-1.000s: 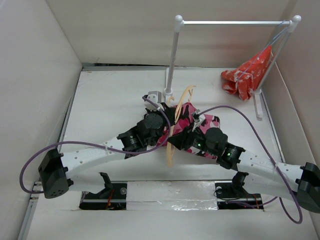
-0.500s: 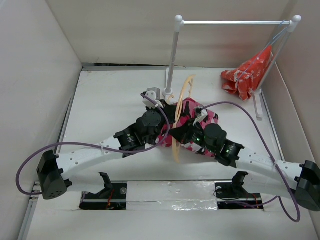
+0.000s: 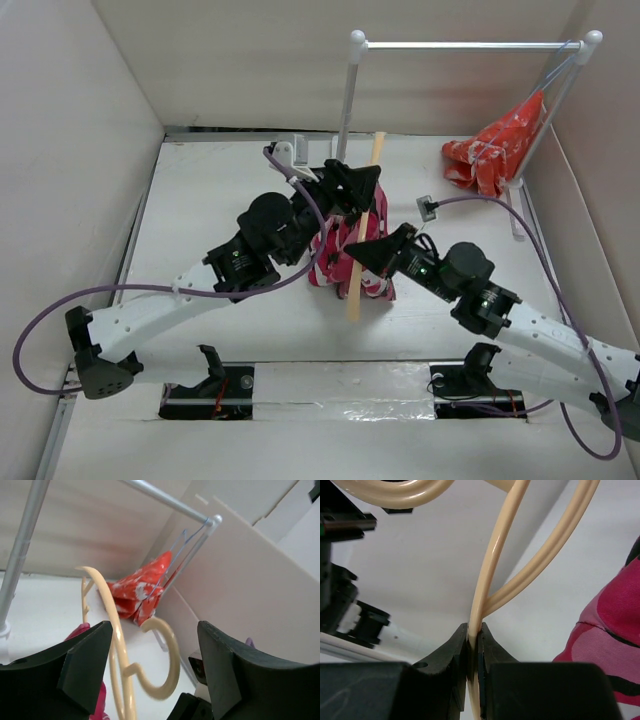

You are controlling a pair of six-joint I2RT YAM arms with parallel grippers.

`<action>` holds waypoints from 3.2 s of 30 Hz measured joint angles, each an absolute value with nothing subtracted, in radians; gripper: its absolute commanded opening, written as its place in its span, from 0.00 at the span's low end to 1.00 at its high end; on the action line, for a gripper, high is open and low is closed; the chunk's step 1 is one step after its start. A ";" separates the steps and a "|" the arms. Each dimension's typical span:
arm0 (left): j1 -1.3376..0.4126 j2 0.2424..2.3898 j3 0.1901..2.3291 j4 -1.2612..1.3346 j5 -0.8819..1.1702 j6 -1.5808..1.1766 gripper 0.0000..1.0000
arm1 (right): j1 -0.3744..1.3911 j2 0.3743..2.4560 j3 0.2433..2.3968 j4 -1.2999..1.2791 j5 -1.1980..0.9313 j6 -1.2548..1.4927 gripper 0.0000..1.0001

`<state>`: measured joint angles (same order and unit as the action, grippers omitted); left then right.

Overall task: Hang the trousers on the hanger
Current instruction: Place the hanger at the hanger, then reset both arms

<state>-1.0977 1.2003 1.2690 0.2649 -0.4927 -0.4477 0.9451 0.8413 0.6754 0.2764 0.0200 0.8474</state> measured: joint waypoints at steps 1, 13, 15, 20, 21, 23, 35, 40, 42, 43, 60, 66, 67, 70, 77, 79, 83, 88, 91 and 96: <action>-1.098 1.192 1.279 0.265 -0.490 -0.437 0.68 | 0.926 0.834 0.687 0.277 0.008 0.864 0.00; -1.075 0.931 1.102 0.332 -0.540 -0.402 0.64 | 0.551 0.889 0.861 0.260 -0.223 0.982 0.00; -1.066 0.909 1.047 0.341 -0.549 -0.408 0.64 | 0.505 0.925 0.920 0.251 -0.251 0.979 0.00; -1.065 0.908 0.922 0.351 -0.550 -0.430 0.63 | 0.419 1.035 1.063 0.238 -0.309 0.956 0.00; -1.065 0.911 0.896 0.349 -0.548 -0.435 0.63 | 0.406 1.054 1.083 0.236 -0.318 0.950 0.00; -1.065 0.913 0.844 0.348 -0.541 -0.445 0.63 | 0.371 1.097 1.123 0.235 -0.344 0.948 0.00; -1.065 0.839 0.704 0.358 -0.532 -0.485 0.63 | 0.237 1.351 1.200 0.231 -0.493 0.977 0.00; -1.065 0.802 0.663 0.373 -0.531 -0.506 0.63 | 0.190 1.411 1.270 0.227 -0.567 0.999 0.00; -1.065 0.799 0.632 0.376 -0.531 -0.520 0.63 | 0.171 1.419 1.294 0.239 -0.585 1.005 0.00; -1.065 0.799 0.614 0.377 -0.531 -0.529 0.63 | 0.158 1.425 1.309 0.241 -0.593 1.010 0.00; -1.065 0.814 0.497 0.354 -0.497 -0.627 0.62 | 0.009 1.671 1.501 0.305 -0.657 1.087 0.00; -1.065 0.825 0.497 0.364 -0.480 -0.637 0.62 | -0.007 1.695 1.523 0.315 -0.682 1.101 0.00; -1.065 0.831 0.497 0.366 -0.478 -0.637 0.62 | -0.006 1.695 1.523 0.320 -0.685 1.101 0.00; -1.065 0.850 0.497 0.369 -0.468 -0.638 0.62 | -0.006 1.688 1.490 0.361 -0.696 1.099 0.25; -1.065 0.858 0.497 0.368 -0.460 -0.638 0.63 | -0.008 1.621 1.337 0.464 -0.691 1.005 0.65; -1.065 0.857 0.497 0.368 -0.460 -0.638 0.64 | -0.014 1.588 1.313 0.465 -0.688 0.977 1.00; -1.065 0.854 0.497 0.365 -0.462 -0.638 0.65 | -0.021 1.507 1.290 0.453 -0.683 0.901 1.00; -1.065 0.853 0.502 0.345 -0.475 -0.636 0.67 | -0.052 1.338 1.199 0.453 -0.669 0.819 1.00; -1.065 0.853 0.542 0.309 -0.486 -0.625 0.67 | -0.075 1.224 1.147 0.447 -0.659 0.766 1.00; -1.065 0.812 0.595 0.302 -0.513 -0.614 0.68 | -0.076 0.937 0.969 0.430 -0.664 0.696 1.00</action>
<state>-1.0645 0.8124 0.5945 0.3016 -0.5125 -0.6136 -0.0761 0.9375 0.9688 0.4305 -0.6640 0.6956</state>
